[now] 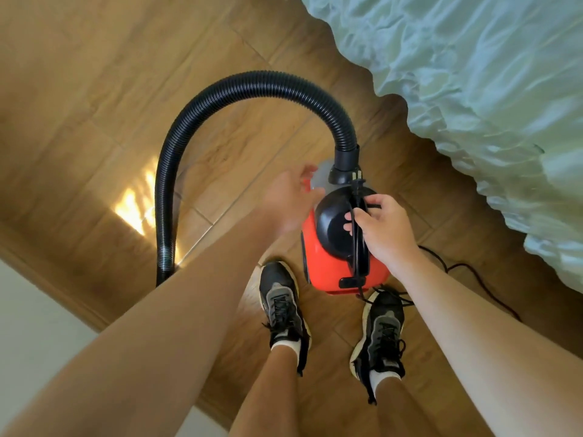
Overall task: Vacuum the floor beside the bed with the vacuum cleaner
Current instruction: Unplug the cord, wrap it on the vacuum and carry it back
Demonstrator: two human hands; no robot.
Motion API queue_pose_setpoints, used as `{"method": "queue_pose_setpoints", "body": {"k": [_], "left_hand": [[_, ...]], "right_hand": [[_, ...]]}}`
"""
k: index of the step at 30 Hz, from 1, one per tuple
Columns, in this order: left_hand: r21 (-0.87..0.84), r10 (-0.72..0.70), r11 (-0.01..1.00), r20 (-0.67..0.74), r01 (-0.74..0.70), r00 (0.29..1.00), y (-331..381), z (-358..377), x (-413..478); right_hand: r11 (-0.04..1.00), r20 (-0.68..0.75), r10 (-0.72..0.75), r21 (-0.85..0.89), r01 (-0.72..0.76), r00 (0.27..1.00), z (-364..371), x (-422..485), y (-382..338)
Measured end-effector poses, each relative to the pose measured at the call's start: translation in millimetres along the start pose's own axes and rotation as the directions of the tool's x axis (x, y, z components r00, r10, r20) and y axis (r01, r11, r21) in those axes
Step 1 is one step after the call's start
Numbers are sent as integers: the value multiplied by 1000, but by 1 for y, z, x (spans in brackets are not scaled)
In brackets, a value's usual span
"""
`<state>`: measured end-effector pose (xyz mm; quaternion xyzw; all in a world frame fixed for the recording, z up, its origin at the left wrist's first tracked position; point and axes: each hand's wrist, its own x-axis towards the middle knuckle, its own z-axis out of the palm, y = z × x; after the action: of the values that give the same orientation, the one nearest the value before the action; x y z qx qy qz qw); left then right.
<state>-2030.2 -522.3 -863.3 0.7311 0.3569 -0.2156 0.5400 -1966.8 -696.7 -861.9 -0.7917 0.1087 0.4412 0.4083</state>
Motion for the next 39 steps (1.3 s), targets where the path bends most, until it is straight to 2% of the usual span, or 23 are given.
{"method": "queue_pose_setpoints", "body": {"k": [6,13,16,21,26,34,39], "left_hand": [[253,191,955,-124,-155,974,26,-35,33],[460,388,856,-275,-233,880,32,-58,56],[494,327,861,-361,-118,873,33,-74,64],[406,18,897,-427,173,904,20,-105,74],[441,19,880,-410,180,912,10,-109,64],[403,24,890,-508,213,861,6,-100,41],[407,16,890,-480,207,877,-3,-91,17]], "right_hand": [[998,13,8,-62,-7,1000,-2,0,-5],[996,-5,7,-84,-8,1000,-1,-1,-6],[997,-5,6,-81,-6,1000,-2,-2,-7],[997,-8,8,-79,-8,1000,-1,-3,-7],[999,-13,16,-29,-17,1000,1,-4,-7],[1000,-8,22,-5,-22,1000,1,-3,-6],[1000,-7,8,-25,-8,1000,0,-4,-5]]}}
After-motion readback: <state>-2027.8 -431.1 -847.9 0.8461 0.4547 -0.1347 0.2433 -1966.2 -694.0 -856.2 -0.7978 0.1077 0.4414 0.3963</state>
